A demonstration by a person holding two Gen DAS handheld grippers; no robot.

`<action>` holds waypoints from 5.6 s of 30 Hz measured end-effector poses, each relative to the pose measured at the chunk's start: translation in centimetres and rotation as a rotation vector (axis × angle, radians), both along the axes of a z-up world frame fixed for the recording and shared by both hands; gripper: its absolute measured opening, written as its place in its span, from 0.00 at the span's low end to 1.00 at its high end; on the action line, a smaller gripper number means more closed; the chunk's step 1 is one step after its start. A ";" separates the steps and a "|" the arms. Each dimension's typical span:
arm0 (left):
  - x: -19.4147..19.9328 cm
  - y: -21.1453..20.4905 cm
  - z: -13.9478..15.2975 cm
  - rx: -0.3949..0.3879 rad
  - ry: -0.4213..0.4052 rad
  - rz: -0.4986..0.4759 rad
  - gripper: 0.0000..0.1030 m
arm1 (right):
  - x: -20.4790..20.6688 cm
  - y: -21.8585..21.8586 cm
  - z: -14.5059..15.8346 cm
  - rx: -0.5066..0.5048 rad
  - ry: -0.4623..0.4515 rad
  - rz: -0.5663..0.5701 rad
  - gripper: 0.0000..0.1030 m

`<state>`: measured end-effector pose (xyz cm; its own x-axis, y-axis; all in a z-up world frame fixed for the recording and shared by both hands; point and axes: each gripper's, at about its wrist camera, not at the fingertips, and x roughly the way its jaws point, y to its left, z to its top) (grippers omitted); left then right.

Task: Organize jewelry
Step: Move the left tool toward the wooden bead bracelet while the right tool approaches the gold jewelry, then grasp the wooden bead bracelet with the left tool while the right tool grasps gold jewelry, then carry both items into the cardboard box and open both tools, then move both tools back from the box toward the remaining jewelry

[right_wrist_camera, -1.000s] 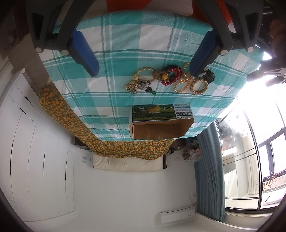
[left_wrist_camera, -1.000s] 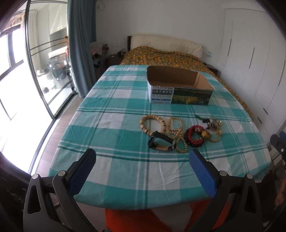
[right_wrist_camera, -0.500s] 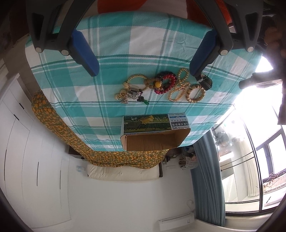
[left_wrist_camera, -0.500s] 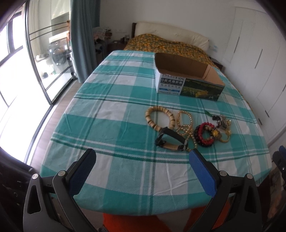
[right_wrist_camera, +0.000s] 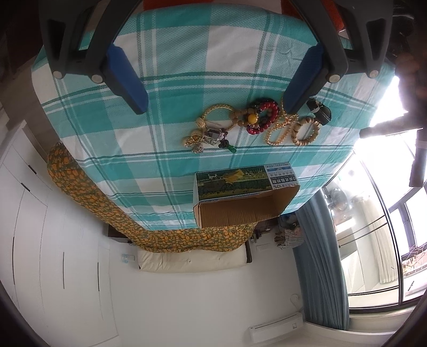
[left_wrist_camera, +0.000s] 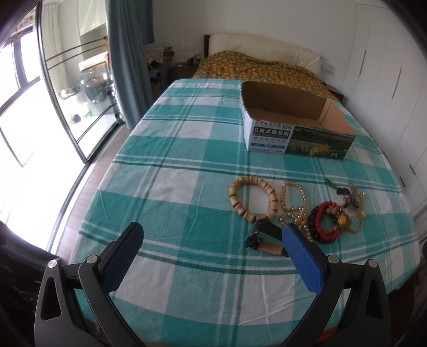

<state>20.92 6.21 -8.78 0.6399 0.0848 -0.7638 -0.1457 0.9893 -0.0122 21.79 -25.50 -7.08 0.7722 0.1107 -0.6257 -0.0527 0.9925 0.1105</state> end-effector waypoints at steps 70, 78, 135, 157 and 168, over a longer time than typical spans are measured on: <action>15.2 -1.2 6.3 -0.207 0.129 -0.354 0.12 | 21.8 2.2 7.8 0.027 0.151 0.251 0.20; 21.8 -4.3 9.1 -0.160 0.077 -0.356 0.12 | 28.5 5.8 10.5 -0.016 0.078 0.255 0.20; 1.7 0.6 1.0 -0.028 -0.100 -0.203 1.00 | 7.0 -1.7 -0.5 -0.081 -0.053 0.031 0.82; -2.9 1.7 -3.1 -0.050 -0.051 -0.082 1.00 | 3.4 -3.4 -4.6 -0.009 0.106 -0.072 0.83; -1.7 0.5 -4.7 -0.041 -0.009 -0.141 0.99 | 3.2 -2.4 -5.1 -0.011 0.109 -0.012 0.83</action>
<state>19.26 6.66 -13.49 0.6499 -0.0374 -0.7591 -0.0050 0.9986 -0.0535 24.98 -27.89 -12.22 0.7009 0.0945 -0.7069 -0.0296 0.9942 0.1036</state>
